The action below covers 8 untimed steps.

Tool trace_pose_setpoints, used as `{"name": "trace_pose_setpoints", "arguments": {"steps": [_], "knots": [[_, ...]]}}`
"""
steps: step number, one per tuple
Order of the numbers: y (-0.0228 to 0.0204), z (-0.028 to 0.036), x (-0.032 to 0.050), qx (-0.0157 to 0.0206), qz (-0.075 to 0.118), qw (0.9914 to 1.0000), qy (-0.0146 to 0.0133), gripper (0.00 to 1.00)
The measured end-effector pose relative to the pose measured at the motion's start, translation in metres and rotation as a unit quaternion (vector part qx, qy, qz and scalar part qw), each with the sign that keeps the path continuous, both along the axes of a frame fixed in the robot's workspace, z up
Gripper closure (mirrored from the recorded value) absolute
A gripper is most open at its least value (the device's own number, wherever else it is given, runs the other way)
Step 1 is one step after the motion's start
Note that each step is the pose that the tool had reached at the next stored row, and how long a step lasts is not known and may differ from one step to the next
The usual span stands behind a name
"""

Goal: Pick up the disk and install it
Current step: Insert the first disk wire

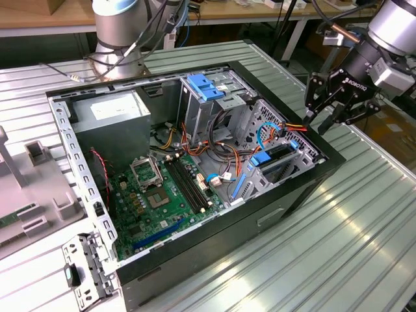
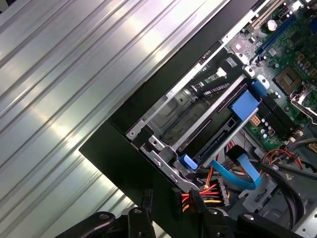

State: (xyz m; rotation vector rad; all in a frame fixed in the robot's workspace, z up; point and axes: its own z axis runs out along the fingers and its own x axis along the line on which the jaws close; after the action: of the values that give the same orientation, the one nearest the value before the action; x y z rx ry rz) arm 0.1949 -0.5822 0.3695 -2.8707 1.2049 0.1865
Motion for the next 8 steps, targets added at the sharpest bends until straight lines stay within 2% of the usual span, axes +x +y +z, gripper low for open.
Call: {"name": "trace_pose_setpoints", "arguments": {"steps": [5, 6, 8], "knots": [[0.0007, -0.0045, 0.0005, 0.0000, 0.002, 1.00000, 0.0000, 0.58], [0.0013, -0.0054, 0.0005, 0.0000, 0.009, 0.99996, 0.0000, 0.58], [0.0019, -0.0059, 0.0005, 0.0001, 0.012, 0.99993, 0.0000, 0.58]]}}
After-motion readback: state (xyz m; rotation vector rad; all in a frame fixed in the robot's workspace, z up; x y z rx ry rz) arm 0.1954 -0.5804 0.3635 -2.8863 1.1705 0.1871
